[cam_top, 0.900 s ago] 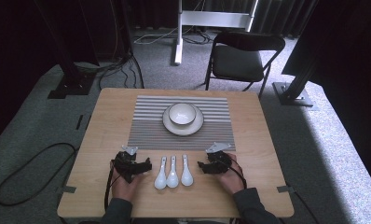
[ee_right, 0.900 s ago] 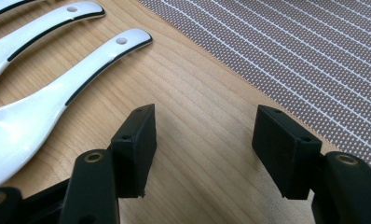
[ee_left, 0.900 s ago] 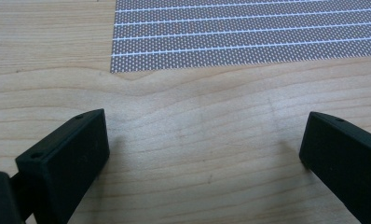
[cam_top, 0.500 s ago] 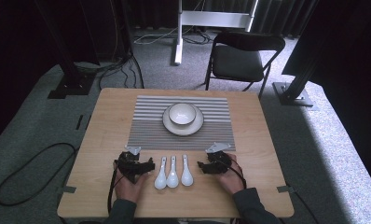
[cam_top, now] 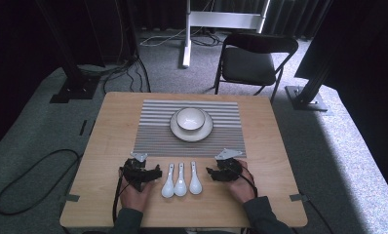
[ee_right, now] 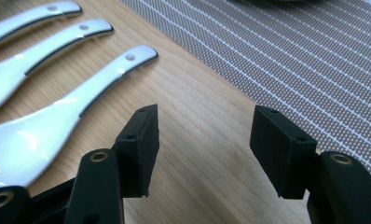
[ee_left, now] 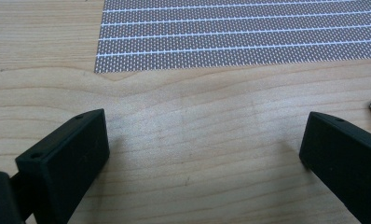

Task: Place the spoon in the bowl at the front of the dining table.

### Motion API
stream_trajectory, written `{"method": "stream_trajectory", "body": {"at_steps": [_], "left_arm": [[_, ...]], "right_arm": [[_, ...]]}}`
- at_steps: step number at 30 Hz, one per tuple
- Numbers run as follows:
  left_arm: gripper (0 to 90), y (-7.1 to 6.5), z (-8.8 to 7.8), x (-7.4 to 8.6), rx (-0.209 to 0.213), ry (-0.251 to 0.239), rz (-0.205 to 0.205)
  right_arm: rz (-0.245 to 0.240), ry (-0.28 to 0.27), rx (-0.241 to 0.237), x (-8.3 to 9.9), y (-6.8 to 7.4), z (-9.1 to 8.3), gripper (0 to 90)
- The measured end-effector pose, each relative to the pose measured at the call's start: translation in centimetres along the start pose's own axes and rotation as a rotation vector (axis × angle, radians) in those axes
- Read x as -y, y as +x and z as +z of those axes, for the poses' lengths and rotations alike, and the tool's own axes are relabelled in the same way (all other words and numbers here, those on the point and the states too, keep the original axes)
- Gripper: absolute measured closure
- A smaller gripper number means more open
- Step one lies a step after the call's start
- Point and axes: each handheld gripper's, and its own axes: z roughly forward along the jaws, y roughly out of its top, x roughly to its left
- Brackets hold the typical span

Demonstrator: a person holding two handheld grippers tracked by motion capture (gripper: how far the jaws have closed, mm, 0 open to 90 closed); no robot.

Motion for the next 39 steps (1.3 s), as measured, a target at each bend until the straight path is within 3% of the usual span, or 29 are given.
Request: {"method": "stream_trajectory", "body": {"at_steps": [3,9,39], "left_arm": [[1.7,0.0,0.0,0.0,0.0,0.0,0.0],[1.7,0.0,0.0,0.0,0.0,0.0,0.0],[1.7,0.0,0.0,0.0,0.0,0.0,0.0]], "right_arm": [[0.035,-0.029,-0.042,-0.2,-0.1,-0.4,42.6],[0.044,-0.062,-0.046,-0.7,0.2,-1.1,43.1],[-0.008,-0.081,-0.074,-2.0,2.7,-1.6,44.0]]}}
